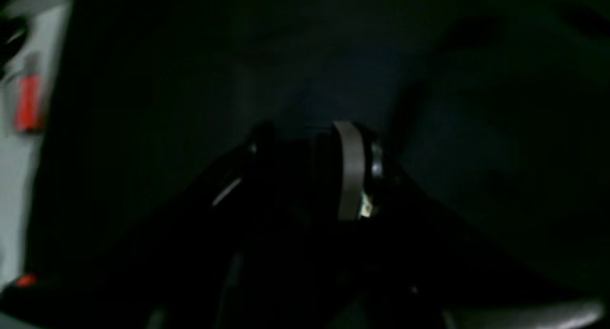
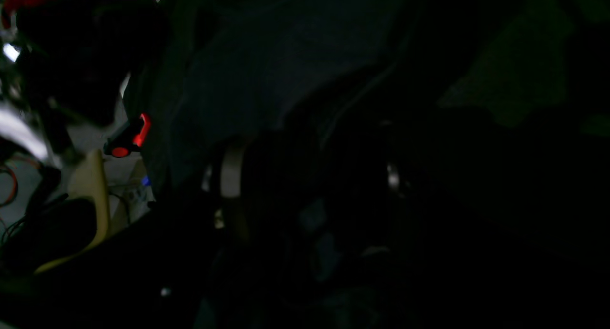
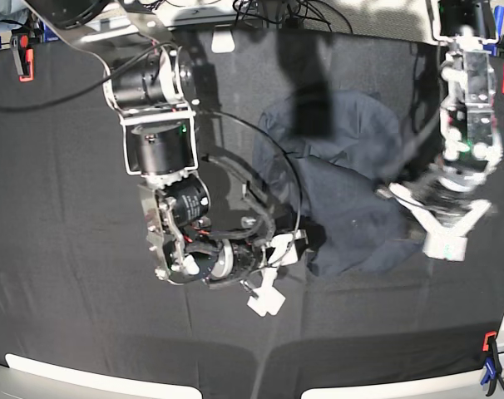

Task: Layout the t-shirt on the table in an organized manner, then fold the t-shirt properly
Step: 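Drag the grasped fabric away from the left gripper with the right gripper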

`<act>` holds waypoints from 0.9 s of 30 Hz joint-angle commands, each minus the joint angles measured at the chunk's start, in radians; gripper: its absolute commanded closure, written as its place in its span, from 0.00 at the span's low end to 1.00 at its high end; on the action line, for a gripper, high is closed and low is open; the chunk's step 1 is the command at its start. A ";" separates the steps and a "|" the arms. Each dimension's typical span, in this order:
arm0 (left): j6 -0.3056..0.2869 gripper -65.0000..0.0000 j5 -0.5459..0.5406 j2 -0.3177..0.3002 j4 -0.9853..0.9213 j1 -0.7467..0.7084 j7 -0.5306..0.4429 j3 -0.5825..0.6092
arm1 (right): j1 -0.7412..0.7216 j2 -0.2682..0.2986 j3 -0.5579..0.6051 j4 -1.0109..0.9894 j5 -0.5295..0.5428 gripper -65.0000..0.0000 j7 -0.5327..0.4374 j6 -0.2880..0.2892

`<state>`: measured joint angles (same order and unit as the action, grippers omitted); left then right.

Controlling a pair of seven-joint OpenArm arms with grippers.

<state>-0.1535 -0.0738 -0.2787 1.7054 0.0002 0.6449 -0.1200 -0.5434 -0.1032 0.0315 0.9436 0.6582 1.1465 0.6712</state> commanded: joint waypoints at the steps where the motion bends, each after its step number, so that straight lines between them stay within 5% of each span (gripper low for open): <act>1: 0.008 0.72 -0.005 -0.008 0.016 0.019 -0.027 -0.018 | -0.035 -0.008 0.000 0.016 0.025 0.53 -0.016 0.027; 4: 0.008 0.72 -0.005 -0.008 0.016 0.019 -0.024 -0.051 | -0.035 -0.014 0.000 0.016 0.014 0.55 -0.016 0.027; 8: 0.008 0.72 -0.005 -0.008 0.016 0.018 -0.023 -0.070 | -0.035 -0.022 0.000 0.016 -0.055 1.00 -0.036 0.027; 17: 0.008 0.72 -0.005 -0.007 0.016 0.016 -0.012 -0.070 | -0.087 0.056 -0.033 0.085 -0.057 1.00 -0.016 0.027; 27: 0.008 0.72 -0.017 -0.007 0.016 0.016 -0.012 -0.070 | -0.085 0.208 -0.282 0.239 -0.128 1.00 -0.015 0.027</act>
<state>-0.1535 -0.0868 -0.2771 1.7054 -0.0025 0.6556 -0.1852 -0.5903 0.1001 -0.2508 1.1606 0.5129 1.1534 0.6739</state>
